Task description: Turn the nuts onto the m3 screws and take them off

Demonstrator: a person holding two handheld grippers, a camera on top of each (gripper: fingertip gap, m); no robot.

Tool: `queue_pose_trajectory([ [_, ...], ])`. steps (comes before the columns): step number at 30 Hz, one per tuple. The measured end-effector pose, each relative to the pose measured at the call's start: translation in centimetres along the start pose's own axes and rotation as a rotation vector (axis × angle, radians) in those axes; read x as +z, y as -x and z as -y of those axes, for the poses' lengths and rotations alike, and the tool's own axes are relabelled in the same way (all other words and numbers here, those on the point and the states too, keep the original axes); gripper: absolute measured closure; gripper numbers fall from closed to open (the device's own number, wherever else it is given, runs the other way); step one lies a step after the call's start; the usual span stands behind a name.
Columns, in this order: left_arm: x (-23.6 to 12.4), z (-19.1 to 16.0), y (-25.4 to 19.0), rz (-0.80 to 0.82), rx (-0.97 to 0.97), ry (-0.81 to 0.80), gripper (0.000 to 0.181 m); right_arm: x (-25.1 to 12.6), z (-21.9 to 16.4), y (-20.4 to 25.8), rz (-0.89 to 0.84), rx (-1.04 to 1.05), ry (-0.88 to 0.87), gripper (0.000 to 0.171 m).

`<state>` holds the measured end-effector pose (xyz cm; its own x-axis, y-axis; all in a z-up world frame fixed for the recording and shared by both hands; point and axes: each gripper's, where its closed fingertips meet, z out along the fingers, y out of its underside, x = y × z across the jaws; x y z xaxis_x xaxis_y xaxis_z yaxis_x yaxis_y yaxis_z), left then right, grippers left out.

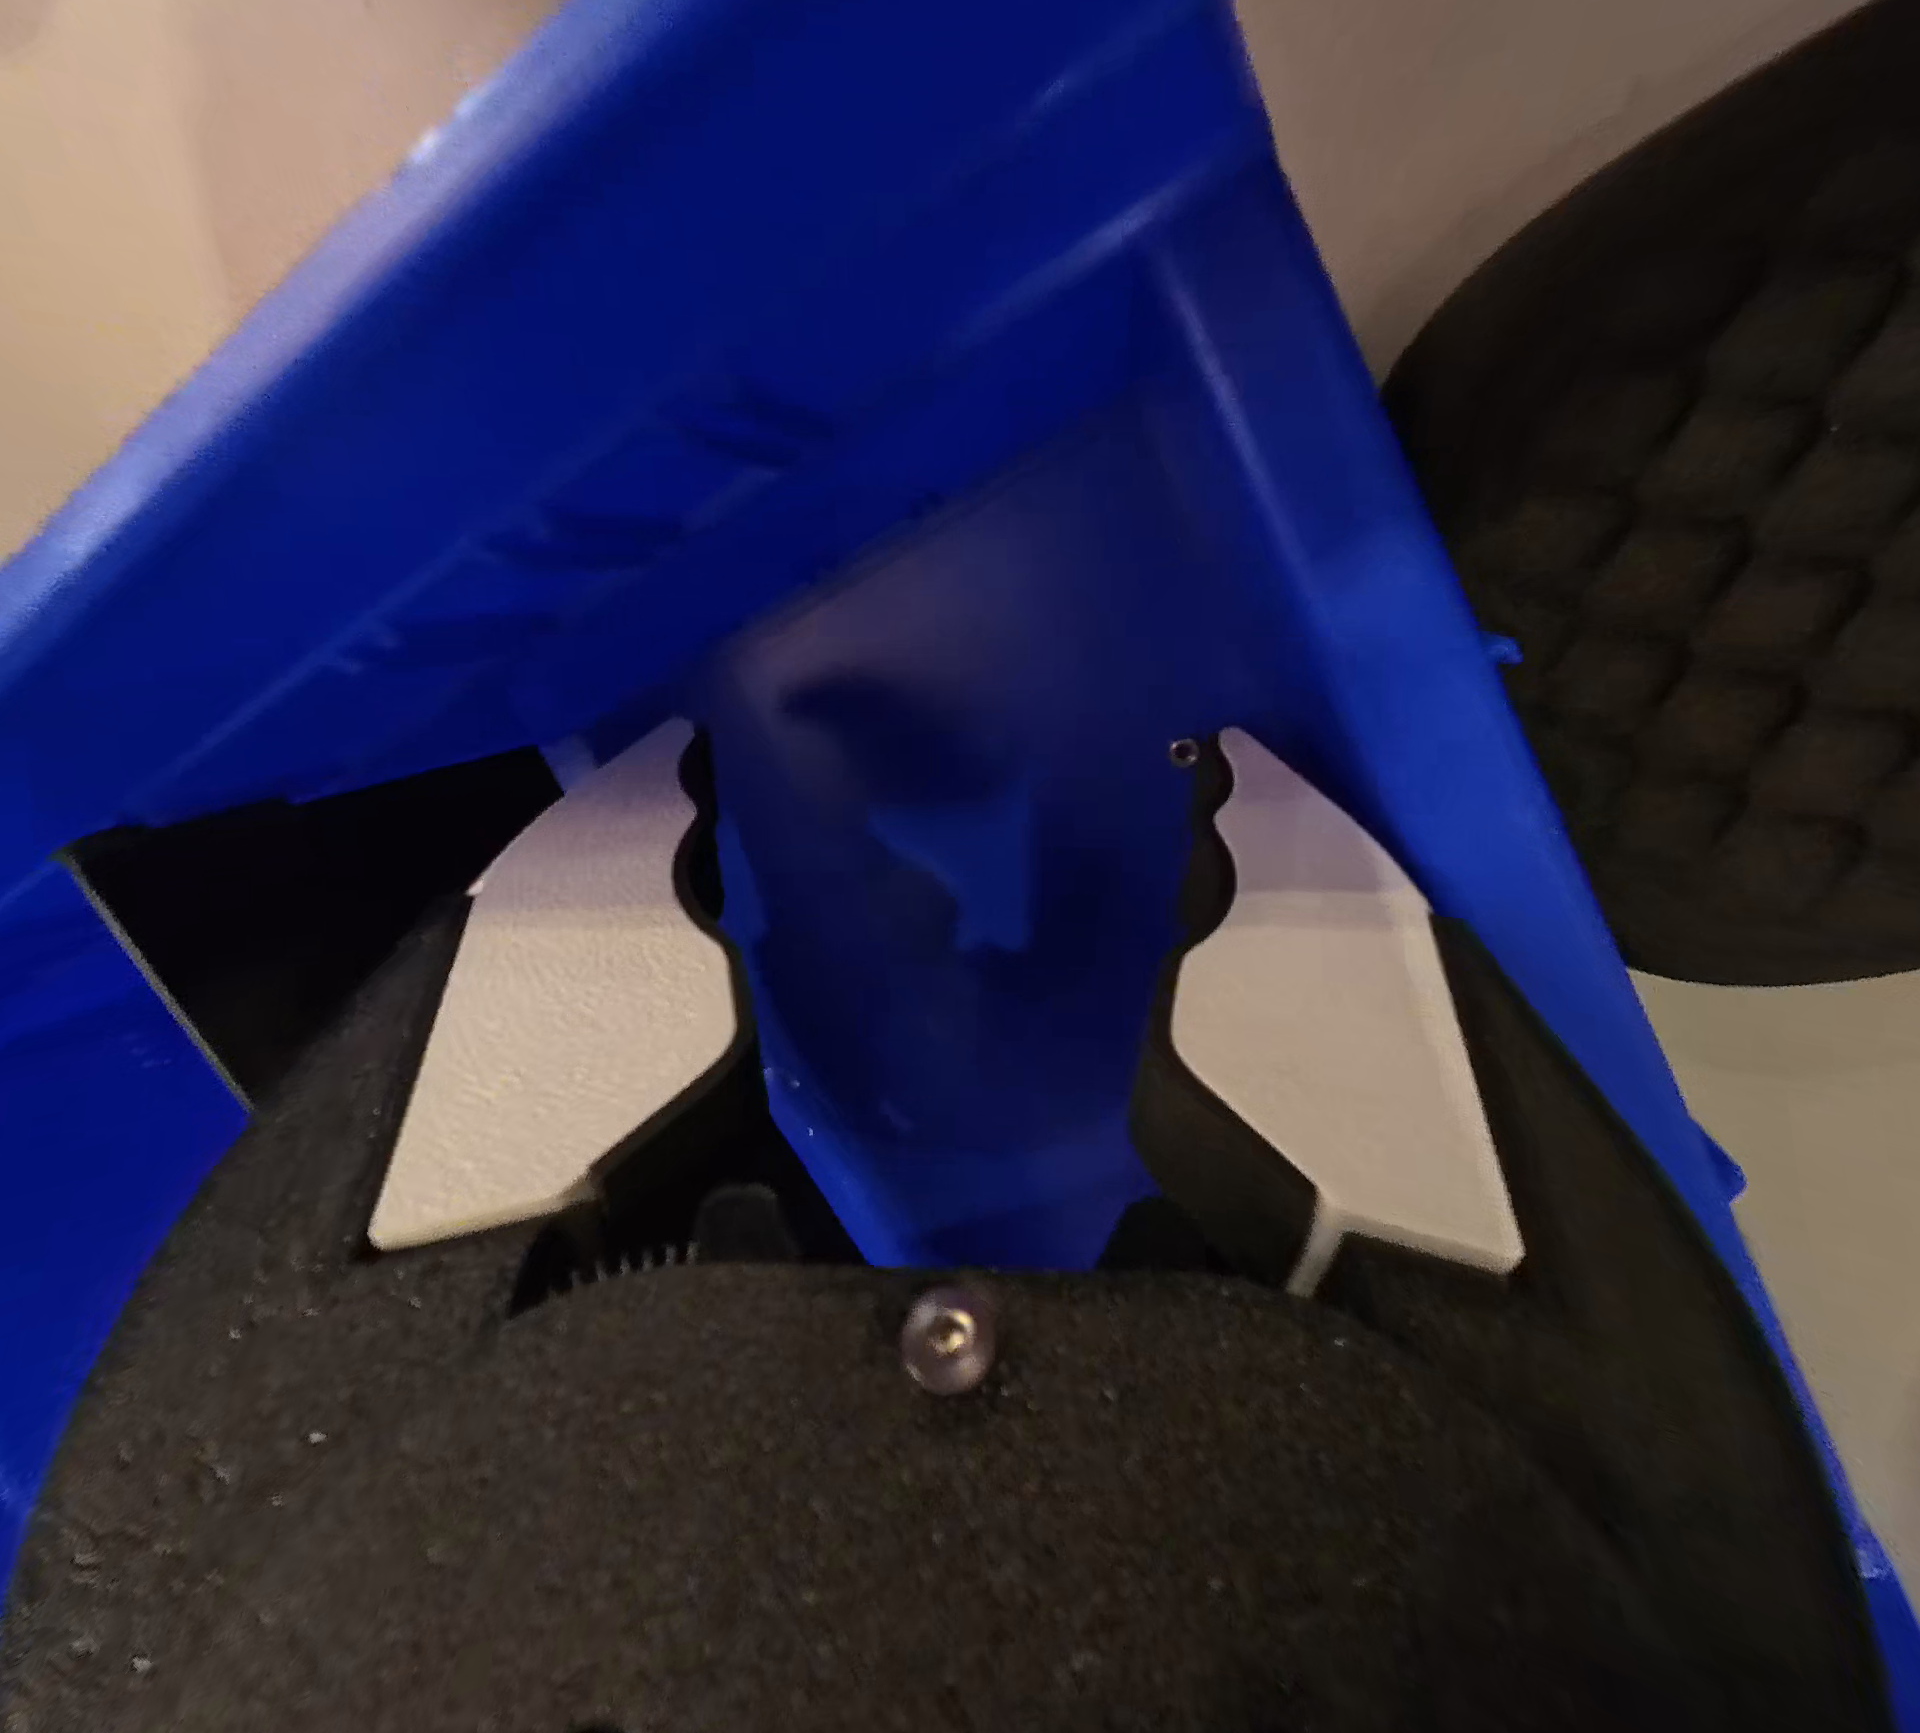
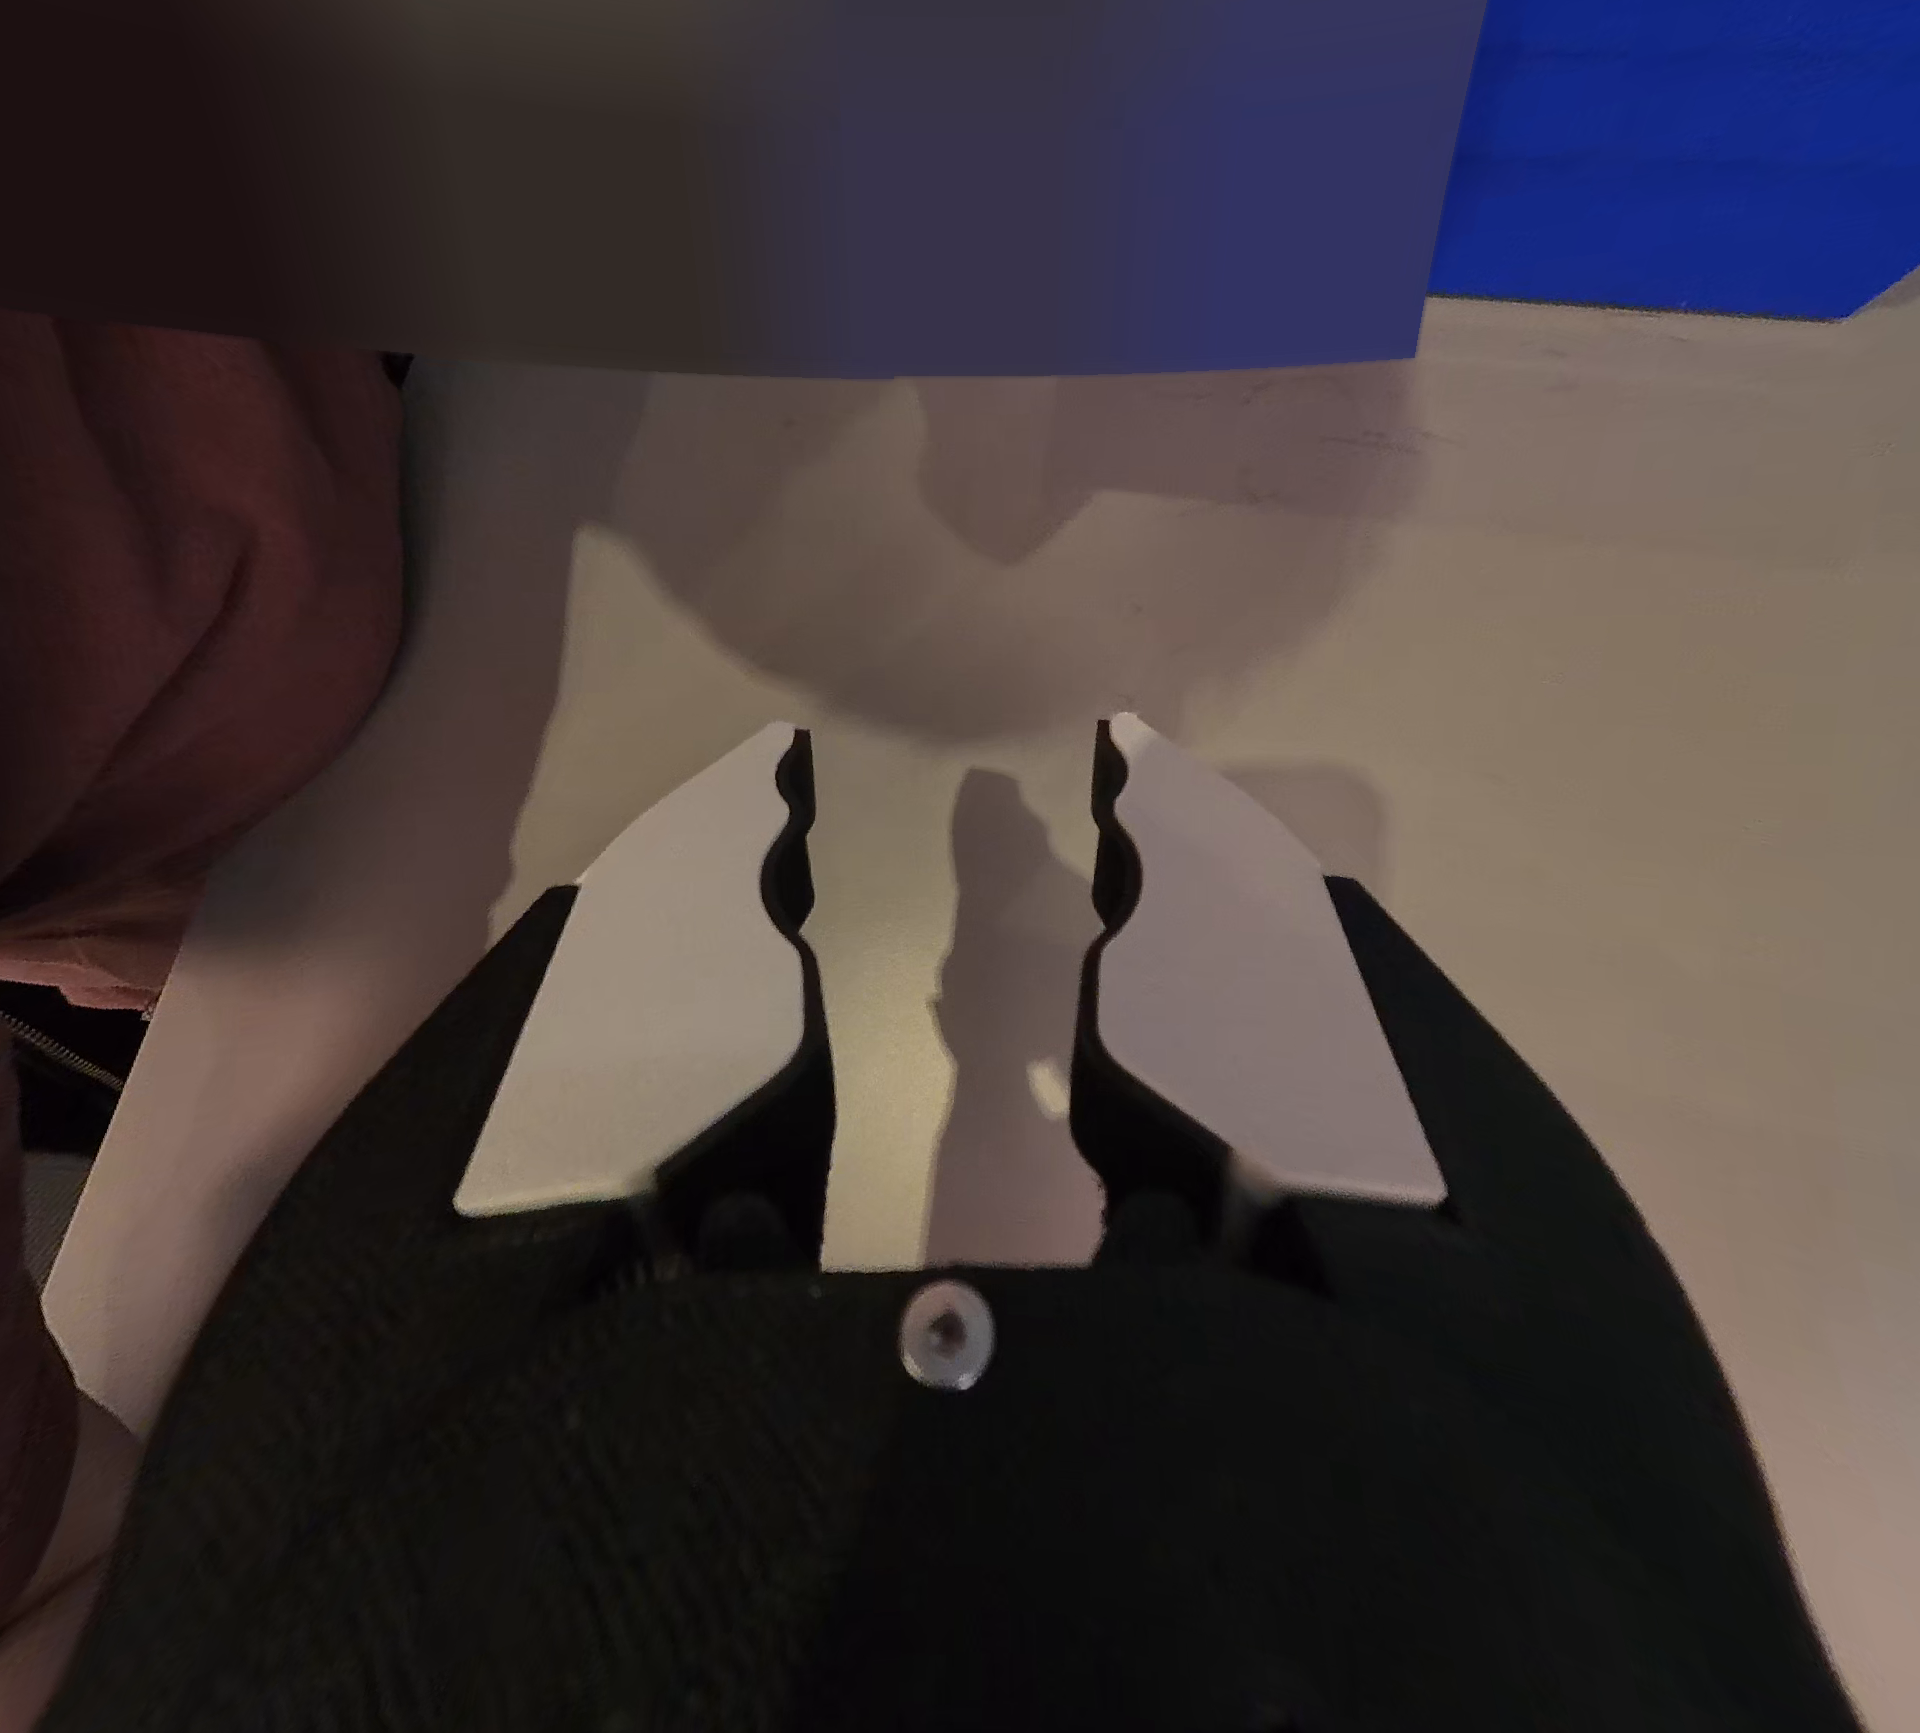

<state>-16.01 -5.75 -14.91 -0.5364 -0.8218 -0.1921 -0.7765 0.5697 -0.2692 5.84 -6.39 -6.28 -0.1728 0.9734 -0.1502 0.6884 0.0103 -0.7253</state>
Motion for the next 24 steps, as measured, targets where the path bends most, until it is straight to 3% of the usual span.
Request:
queue_pose_trajectory([
  [18,-0.4,-0.5,1.6,0.133,-0.127,0.029,0.11,0.5,-0.5,0.2,0.005,-0.012,0.04,0.118],
  [24,-0.8,0.4,0.7,0.139,-0.184,0.01,0.13,0.4,-0.2,0.4,0.006,-0.028,0.036,0.118],
])
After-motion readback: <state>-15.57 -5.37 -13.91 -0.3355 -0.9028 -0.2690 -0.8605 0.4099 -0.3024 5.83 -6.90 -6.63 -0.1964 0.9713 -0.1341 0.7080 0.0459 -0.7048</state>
